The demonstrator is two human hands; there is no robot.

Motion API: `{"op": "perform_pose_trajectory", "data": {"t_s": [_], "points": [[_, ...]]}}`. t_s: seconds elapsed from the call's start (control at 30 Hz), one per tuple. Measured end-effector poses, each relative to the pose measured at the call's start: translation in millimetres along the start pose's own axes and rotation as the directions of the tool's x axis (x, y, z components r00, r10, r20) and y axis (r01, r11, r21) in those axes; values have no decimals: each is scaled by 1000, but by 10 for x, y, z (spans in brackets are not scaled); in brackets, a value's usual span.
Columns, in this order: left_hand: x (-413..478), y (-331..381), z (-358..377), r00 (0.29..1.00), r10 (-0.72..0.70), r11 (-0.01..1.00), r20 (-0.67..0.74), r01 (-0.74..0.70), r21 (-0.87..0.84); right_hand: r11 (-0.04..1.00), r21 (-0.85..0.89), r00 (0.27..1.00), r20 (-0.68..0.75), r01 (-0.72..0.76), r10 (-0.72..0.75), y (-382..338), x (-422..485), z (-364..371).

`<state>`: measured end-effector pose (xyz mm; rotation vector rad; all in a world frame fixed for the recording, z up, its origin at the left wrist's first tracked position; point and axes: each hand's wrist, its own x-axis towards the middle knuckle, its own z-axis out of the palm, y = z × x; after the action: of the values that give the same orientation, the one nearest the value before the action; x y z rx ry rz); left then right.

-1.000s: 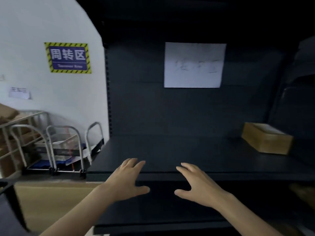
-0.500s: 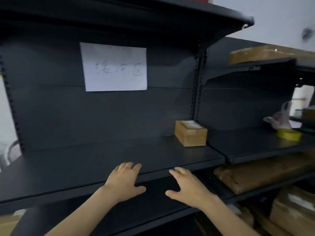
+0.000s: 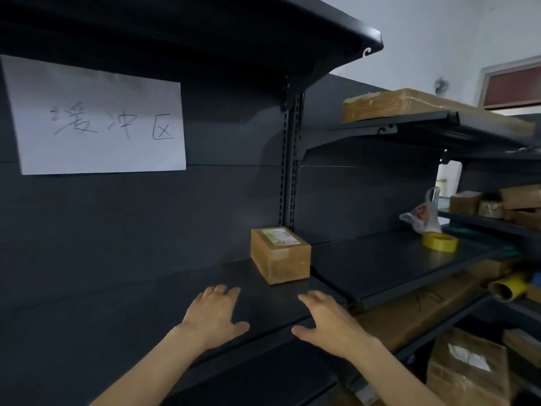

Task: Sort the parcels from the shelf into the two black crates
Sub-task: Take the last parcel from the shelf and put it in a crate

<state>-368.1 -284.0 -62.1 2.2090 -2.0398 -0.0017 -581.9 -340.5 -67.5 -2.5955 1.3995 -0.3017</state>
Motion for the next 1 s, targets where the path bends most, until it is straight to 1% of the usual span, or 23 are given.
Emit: {"op": "perform_pose_trajectory", "data": {"t_s": [0.13, 0.23, 0.33, 0.4, 0.47, 0.53, 0.63, 0.7, 0.8, 0.9, 1.0], "points": [[476, -61, 70, 1000, 10, 995, 19, -8, -96, 999, 33, 999, -30, -41, 42, 204, 397, -68], [799, -93, 163, 998, 10, 977, 57, 2, -213, 994, 71, 996, -25, -82, 84, 333, 649, -104], [1086, -96, 265, 995, -5, 935, 95, 38, -351, 987, 126, 993, -53, -97, 104, 509, 900, -99], [1254, -95, 297, 994, -32, 884, 108, 78, -461, 980, 177, 990, -93, -92, 110, 613, 1080, -103], [1415, -86, 309, 990, -69, 813, 119, 125, -569, 970, 216, 983, -123, -108, 137, 687, 1256, -175], [1610, -35, 354, 984, -126, 724, 125, 177, -667, 961, 251, 981, -123, -116, 151, 832, 1481, -220], [1696, -42, 400, 972, -179, 566, 152, 228, -792, 940, 303, 972, -125, -155, 201, 888, 1643, -213], [1827, 17, 413, 967, -206, 460, 150, 231, -857, 915, 367, 972, -92, -168, 216, 995, 1802, -183], [1994, 142, 365, 952, -232, 319, 201, 269, -909, 868, 459, 973, -29, -190, 228, 1127, 2060, -153], [2136, 222, 417, 937, -224, 189, 269, 313, -931, 822, 543, 983, 33, -169, 181, 1220, 2235, -85], [2202, 274, 489, 924, -213, 34, 317, 331, -943, 705, 693, 988, 96, -152, 119, 1200, 2277, -38]]}}
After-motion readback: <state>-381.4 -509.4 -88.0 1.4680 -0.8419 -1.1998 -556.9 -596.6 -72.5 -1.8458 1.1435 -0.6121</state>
